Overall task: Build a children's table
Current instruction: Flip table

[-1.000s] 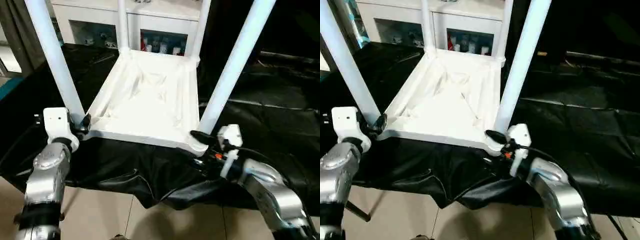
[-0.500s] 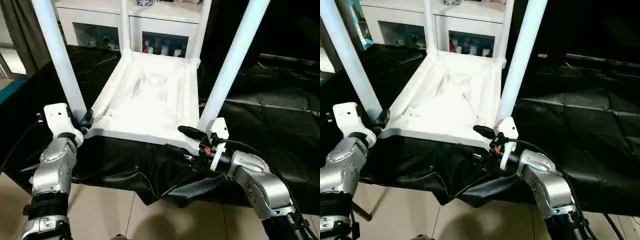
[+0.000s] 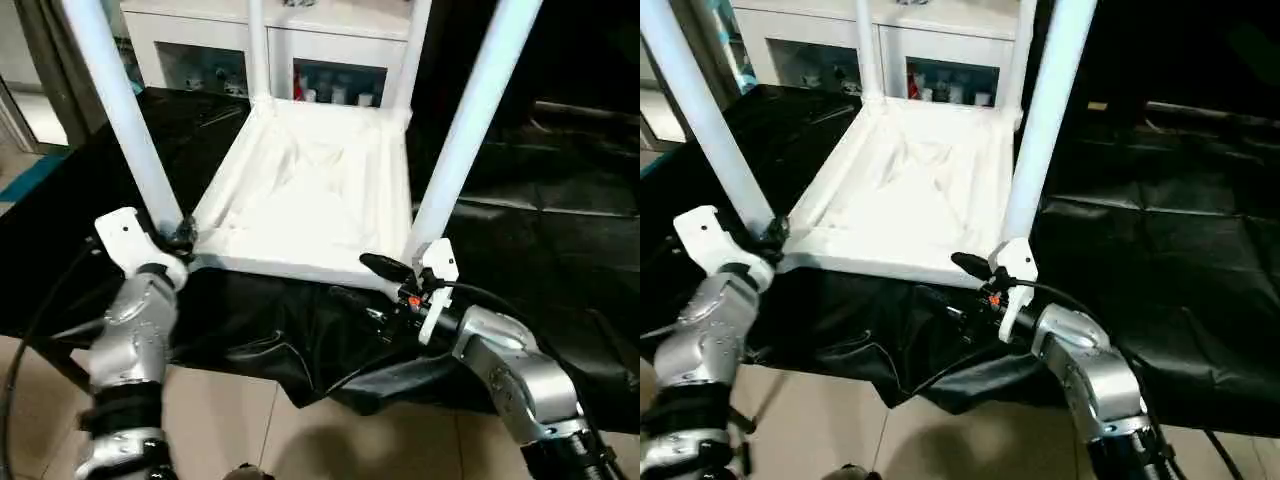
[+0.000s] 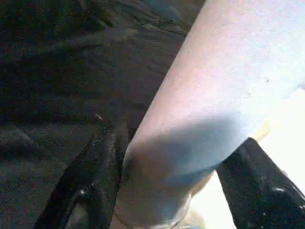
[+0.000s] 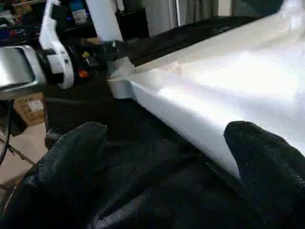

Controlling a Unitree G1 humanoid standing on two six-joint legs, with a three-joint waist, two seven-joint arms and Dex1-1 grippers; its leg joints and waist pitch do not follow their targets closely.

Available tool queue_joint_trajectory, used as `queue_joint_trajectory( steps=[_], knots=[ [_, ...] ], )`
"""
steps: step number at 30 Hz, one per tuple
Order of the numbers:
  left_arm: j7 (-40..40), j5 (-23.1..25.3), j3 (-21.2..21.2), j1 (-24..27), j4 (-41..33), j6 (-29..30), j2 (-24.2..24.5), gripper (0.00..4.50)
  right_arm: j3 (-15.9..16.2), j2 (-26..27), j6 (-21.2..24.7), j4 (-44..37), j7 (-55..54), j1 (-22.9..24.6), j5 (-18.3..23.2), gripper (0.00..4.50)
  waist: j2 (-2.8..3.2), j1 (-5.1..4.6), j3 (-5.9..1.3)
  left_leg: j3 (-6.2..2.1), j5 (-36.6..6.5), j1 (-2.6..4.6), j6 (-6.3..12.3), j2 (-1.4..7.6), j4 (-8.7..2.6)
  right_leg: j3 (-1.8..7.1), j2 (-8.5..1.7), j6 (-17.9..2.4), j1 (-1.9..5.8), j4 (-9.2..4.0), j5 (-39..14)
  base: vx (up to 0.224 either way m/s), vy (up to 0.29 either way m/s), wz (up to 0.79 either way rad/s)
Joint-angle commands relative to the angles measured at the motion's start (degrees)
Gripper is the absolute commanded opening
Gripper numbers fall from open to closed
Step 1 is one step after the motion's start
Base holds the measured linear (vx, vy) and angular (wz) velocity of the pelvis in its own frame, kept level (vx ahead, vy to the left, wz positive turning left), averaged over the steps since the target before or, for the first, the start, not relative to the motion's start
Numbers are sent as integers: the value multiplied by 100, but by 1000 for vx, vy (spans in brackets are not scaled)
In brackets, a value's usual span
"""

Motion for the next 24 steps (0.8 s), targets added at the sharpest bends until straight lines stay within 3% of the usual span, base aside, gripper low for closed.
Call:
queue_joint_trajectory(
  steps=[1,2,3,4,5,6,7,8,11,12,14,16,18,19,20,21,24],
  knots=[
    [68,-821,152,-171,-262,152,-329,270,-72,6,2,-73,-104,-7,-10,450,-20,12,-413,-133,-710,191,112,344,-397,177,-324,-1351,141,-288,709,0,0,0],
    [298,-873,91,-114,-501,274,-646,270,-93,43,108,-169,-215,59,41,450,11,19,-431,-125,-452,194,222,349,-363,166,-298,-1379,120,-267,1094,0,0,0],
    [335,-872,71,-106,-540,288,-703,270,-96,47,125,-197,-233,80,51,450,0,19,-418,-126,-379,180,273,349,-357,161,-291,-1409,119,-253,1227,0,0,0],
    [417,-841,-2,-87,-660,356,-867,269,-110,57,171,-293,-274,152,98,450,58,36,-411,-124,-438,179,322,348,-356,154,-293,-1422,116,-266,1209,0,0,0],
    [446,-790,-63,-84,-712,379,-944,267,-140,76,203,-342,-306,200,149,450,22,39,-409,-126,-551,178,335,352,-361,152,-290,-1383,129,-281,1090,0,0,0],
    [488,-772,-93,-93,-752,404,-1028,265,-194,106,231,-358,-377,233,169,450,91,32,-398,-140,-698,188,280,365,-391,149,-282,-1311,118,-312,929,0,0,0],
    [509,-766,-120,-103,-774,422,-1081,263,-250,144,225,-333,-467,238,163,450,65,26,-404,-143,-746,188,251,361,-385,150,-282,-1294,129,-306,902,0,0,0],
    [526,-745,-173,-120,-799,450,-1147,260,-348,220,200,-270,-616,230,156,450,123,27,-400,-151,-813,187,191,357,-399,154,-291,-1271,120,-306,811,0,0,0],
    [608,-751,-293,-137,-897,566,-1265,256,-751,602,236,7,-1101,58,399,450,111,-12,-389,-148,-1051,198,65,353,-427,158,-281,-1230,113,-341,525,0,0,0],
    [662,-761,-298,-165,-887,568,-1317,256,-1031,858,324,293,-1340,-111,695,450,106,-45,-388,-146,-1127,191,43,339,-432,160,-291,-1267,113,-345,367,0,0,0],
    [689,-770,-273,-189,-866,574,-1361,256,-1125,948,351,464,-1430,-201,789,450,114,-55,-389,-140,-1031,183,68,335,-420,159,-292,-1276,118,-350,312,0,0,0],
    [719,-763,-231,-226,-849,610,-1424,256,-1239,1063,428,704,-1557,-341,917,450,47,-36,-396,-125,-801,165,147,335,-401,160,-303,-1262,136,-341,416,0,0,0],
    [731,-735,-232,-239,-852,620,-1446,256,-1396,1177,464,952,-1726,-498,1046,450,110,-27,-409,-118,-606,176,200,332,-380,147,-287,-1265,113,-327,508,0,0,0],
    [756,-742,-231,-249,-861,623,-1465,256,-1527,1252,522,1162,-1843,-641,1162,450,65,-31,-408,-115,-582,169,212,335,-379,149,-291,-1264,121,-324,536,0,0,0],
    [773,-758,-230,-255,-870,626,-1479,256,-1644,1320,531,1366,-1897,-777,1272,450,94,-23,-415,-115,-582,177,223,331,-381,145,-299,-1290,117,-313,518,0,0,0],
    [814,-771,-266,-231,-910,638,-1502,255,-1972,1502,526,1801,-1939,-1077,1551,450,101,-36,-418,-115,-592,172,233,331,-382,143,-298,-1312,116,-307,487,0,0,0],
    [841,-771,-340,-165,-946,660,-1552,254,-2300,1646,432,2297,-1819,-1449,1886,450,87,-18,-427,-108,-482,179,272,346,-370,137,-299,-1311,116,-294,616,0,0,0]
  ],
)
